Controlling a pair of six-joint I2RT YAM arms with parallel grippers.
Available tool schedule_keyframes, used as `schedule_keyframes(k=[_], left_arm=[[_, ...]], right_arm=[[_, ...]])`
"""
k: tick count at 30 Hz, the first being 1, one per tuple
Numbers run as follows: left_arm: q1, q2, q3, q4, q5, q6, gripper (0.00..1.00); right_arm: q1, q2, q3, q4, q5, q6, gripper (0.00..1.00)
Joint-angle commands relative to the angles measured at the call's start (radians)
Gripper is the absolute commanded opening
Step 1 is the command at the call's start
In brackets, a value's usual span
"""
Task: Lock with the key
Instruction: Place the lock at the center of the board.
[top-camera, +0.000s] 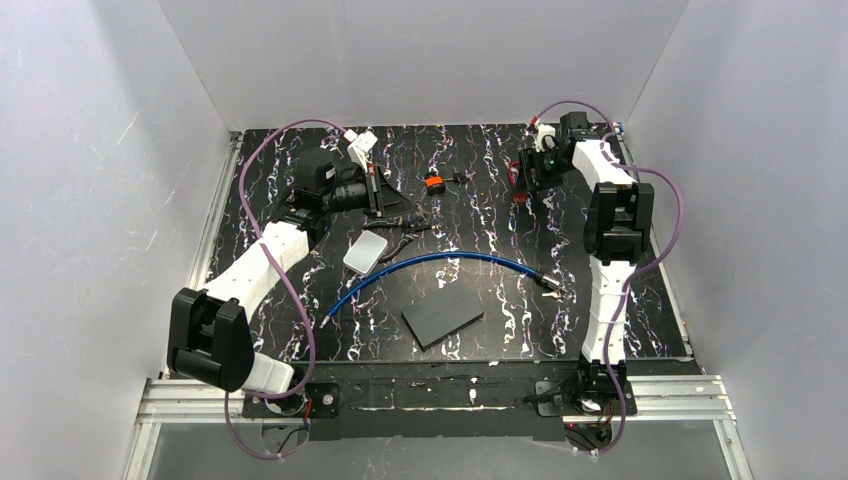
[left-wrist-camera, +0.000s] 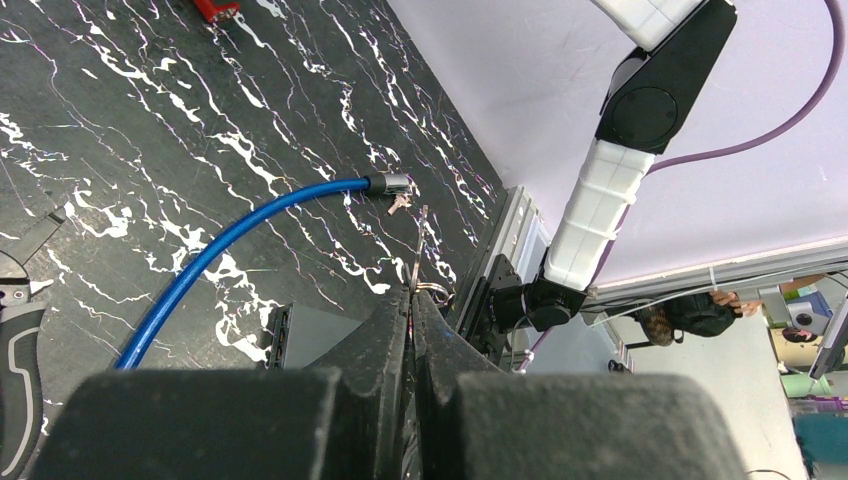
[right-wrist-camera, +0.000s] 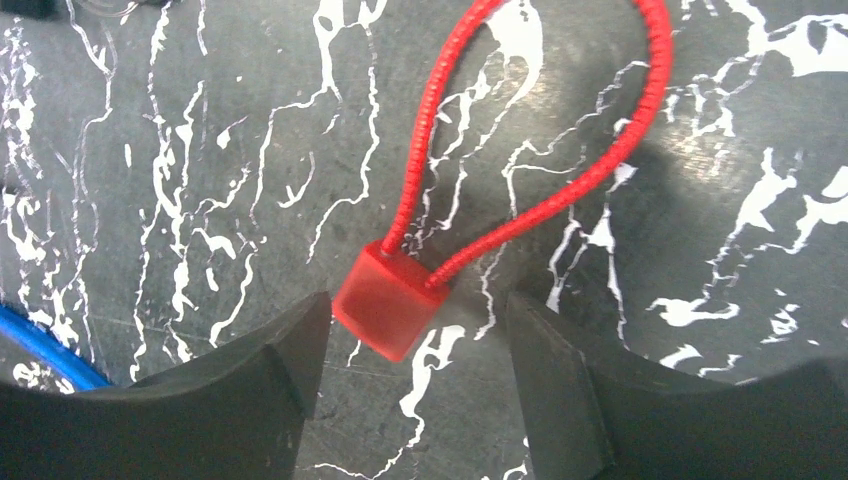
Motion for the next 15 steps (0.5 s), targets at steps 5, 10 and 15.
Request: schedule_keyframes(k=[5, 10, 15], left_arm=[[0.003, -0.017, 0.025, 0.000, 0.012, 0.000, 0.00], [0.002, -0.018, 0.029, 0.004, 0.017, -0.010, 0.00], [0.003, -0.023, 0.021, 0.018, 0.032, -0.024, 0.00]], right_arm=[[-0.040, -0.158, 0.055, -0.040, -0.006, -0.037, 0.80], [-0.022, -0.327, -0.053, -0.030, -0.302, 0.004, 0.80], [0.136, -0.576, -0.307, 0.089, -0.577, 0.074, 0.80]])
